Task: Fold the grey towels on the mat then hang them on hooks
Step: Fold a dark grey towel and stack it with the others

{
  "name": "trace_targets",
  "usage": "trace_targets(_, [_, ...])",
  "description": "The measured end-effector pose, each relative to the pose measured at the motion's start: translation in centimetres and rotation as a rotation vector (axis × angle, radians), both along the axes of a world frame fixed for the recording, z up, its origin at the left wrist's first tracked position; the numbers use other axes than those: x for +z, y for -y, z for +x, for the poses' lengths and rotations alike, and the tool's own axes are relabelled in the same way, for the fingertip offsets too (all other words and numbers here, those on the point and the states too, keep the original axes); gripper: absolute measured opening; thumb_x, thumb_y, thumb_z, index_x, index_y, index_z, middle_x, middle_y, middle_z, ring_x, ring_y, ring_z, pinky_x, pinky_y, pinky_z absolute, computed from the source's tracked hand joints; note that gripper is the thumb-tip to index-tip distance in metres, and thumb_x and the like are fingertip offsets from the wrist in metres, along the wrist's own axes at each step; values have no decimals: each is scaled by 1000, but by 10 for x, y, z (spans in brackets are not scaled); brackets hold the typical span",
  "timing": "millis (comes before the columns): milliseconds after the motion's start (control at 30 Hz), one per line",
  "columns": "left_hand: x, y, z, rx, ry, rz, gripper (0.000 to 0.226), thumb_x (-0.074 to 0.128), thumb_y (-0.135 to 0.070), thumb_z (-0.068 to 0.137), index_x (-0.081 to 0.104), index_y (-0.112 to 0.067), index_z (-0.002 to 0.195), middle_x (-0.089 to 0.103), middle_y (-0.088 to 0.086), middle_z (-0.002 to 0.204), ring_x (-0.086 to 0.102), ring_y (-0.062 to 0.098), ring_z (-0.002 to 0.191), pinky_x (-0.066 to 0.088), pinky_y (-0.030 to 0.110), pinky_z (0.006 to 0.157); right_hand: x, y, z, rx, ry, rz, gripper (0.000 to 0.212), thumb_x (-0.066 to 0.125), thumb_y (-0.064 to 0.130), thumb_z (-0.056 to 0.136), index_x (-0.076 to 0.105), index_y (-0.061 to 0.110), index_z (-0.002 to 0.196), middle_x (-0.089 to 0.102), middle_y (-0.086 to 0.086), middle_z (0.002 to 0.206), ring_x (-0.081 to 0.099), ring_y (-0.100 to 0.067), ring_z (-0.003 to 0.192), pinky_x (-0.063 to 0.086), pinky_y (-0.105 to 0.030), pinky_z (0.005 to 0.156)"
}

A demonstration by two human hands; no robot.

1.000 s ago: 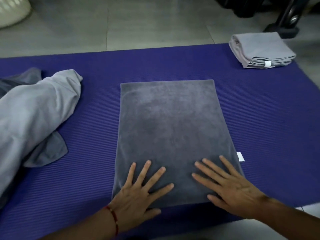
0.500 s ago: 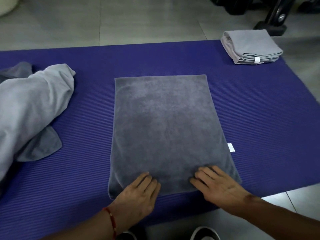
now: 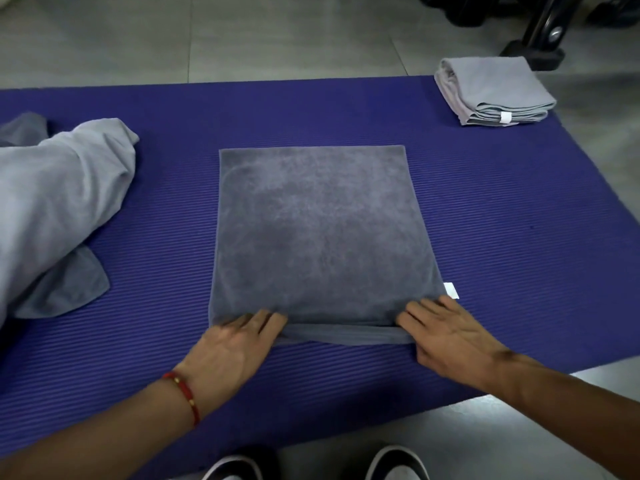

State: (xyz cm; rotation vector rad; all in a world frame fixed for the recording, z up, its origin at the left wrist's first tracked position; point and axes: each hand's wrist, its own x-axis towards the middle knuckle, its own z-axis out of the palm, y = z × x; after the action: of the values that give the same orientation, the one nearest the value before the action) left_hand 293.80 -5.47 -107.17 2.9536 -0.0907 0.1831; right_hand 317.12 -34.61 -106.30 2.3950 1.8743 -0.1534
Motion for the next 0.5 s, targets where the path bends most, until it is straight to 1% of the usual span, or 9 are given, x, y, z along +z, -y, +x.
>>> trace_targets(67, [-7,-20,-11,-56,-87,8,34,56,-14,89,56,-16,123,66,-1,104,69,15,84,59,30,73,3,11,16,-99,-82,-19,25,68,25,71,59,29,93,56,11,88,59,-13,77,48,-31,76])
trace_targets(100, [-11,-31,-19,-100,-166,-3,40,61,-14,85,54,-21,124,63,-6,111,67,12,92,56,27,83,9,13,22,-203,-191,-11,23,67,26,74,56,34,92,56,15,88,59,-9,78,48,-29,76])
trace_targets(133, [-14,-41,-26,-132,-244,-26,44,59,-13,81,53,-27,122,58,-11,116,63,8,99,50,23,90,16,13,27,-313,-319,9,21,68,25,78,56,36,92,58,17,88,59,-5,79,48,-27,75])
trace_targets(167, [-14,-51,-32,-137,-308,-84,45,54,-11,78,53,-32,118,54,-15,116,60,5,102,46,21,93,20,13,32,-420,-466,30,22,70,21,81,60,37,90,63,19,88,62,-5,80,48,-24,75])
trace_targets(233, [-2,-65,-37,-19,-355,-309,38,54,-13,80,55,-38,108,56,-22,108,58,-2,99,45,17,89,27,10,41,-634,-679,115,22,78,15,84,71,36,87,72,17,84,68,-4,80,50,-21,75])
trace_targets(300, [13,-73,-31,221,-238,-520,19,62,-20,91,63,-38,98,66,-22,92,63,-4,84,45,10,77,31,8,51,-792,-801,228,8,82,22,85,76,28,83,75,11,78,70,-4,74,50,-20,71])
trace_targets(367, [21,-79,-15,504,-112,-746,12,70,-16,93,71,-27,93,73,-16,83,69,3,76,48,7,70,35,3,60,-914,-884,370,10,80,30,85,76,21,84,76,7,77,71,-6,71,51,-21,67])
trace_targets(433, [24,-82,5,688,-40,-1025,11,67,-14,95,74,-21,100,78,-9,87,73,8,84,55,12,76,38,-4,69,-1016,-1015,457,21,77,33,86,76,15,98,79,4,91,75,-11,86,55,-19,71])
trace_targets(500, [25,-85,21,727,4,-1188,17,59,-21,101,72,-23,112,78,-2,101,73,16,99,58,30,89,43,-12,76,-1023,-1131,470,39,70,39,85,73,13,113,78,1,105,74,-16,101,58,-28,84])
